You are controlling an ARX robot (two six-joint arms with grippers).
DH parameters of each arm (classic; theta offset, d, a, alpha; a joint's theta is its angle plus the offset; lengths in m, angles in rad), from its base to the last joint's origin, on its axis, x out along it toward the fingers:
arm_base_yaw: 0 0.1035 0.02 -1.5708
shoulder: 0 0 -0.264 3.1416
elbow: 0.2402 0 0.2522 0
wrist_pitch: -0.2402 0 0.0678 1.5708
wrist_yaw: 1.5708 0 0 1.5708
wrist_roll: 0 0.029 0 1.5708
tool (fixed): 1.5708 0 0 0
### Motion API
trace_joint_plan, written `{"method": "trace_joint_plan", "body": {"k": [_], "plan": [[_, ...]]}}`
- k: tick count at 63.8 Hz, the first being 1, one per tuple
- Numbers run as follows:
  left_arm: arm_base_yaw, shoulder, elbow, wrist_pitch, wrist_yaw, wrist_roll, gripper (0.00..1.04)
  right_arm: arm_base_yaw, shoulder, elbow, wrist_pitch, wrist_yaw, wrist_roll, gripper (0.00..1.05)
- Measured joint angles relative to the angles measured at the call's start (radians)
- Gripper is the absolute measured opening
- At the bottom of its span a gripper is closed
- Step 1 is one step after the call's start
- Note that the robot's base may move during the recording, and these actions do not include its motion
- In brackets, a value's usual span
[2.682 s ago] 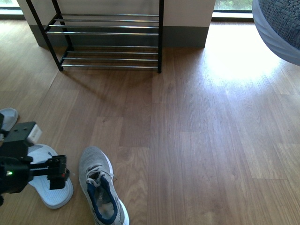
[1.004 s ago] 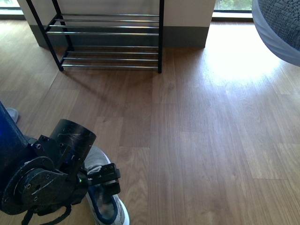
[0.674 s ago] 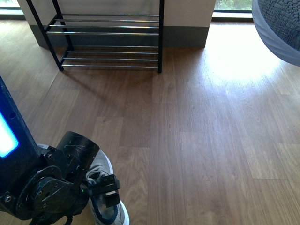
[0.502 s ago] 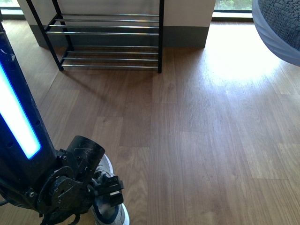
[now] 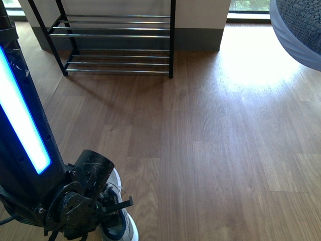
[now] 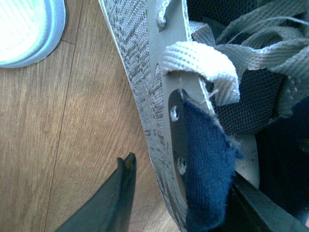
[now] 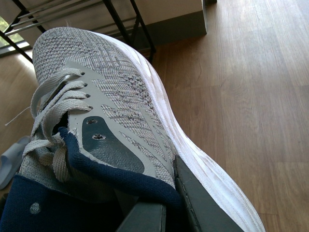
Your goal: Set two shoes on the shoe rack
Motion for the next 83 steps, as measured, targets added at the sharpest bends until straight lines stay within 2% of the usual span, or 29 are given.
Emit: {"method": "trace_joint_plan", "body": {"k": [7, 12, 26, 35, 42, 67, 76, 83], "plan": [[0.000, 0.000, 0.000, 0.000, -0.005, -0.006, 0.19, 0.000, 0.000, 0.000, 0.000, 0.000, 0.000, 0.01], [0.003, 0.000, 0.001, -0.002, -0.007, -0.007, 0.02, 0.000, 0.000, 0.000, 0.000, 0.000, 0.000, 0.01], [0.017, -0.005, 0.002, -0.007, -0.043, -0.004, 0.02, 0.000, 0.000, 0.000, 0.000, 0.000, 0.000, 0.01], [0.047, -0.098, -0.029, 0.000, -0.149, 0.072, 0.02, 0.000, 0.000, 0.000, 0.000, 0.000, 0.000, 0.01], [0.064, -0.208, -0.069, 0.019, -0.163, 0.091, 0.02, 0.000, 0.000, 0.000, 0.000, 0.000, 0.000, 0.01], [0.109, -0.862, -0.344, 0.045, -0.282, 0.177, 0.02, 0.000, 0.000, 0.000, 0.000, 0.000, 0.000, 0.01], [0.112, -1.180, -0.436, -0.040, -0.367, 0.232, 0.02, 0.000, 0.000, 0.000, 0.000, 0.000, 0.000, 0.01], [0.077, -1.438, -0.453, -0.161, -0.463, 0.293, 0.02, 0.000, 0.000, 0.000, 0.000, 0.000, 0.000, 0.01]]}}
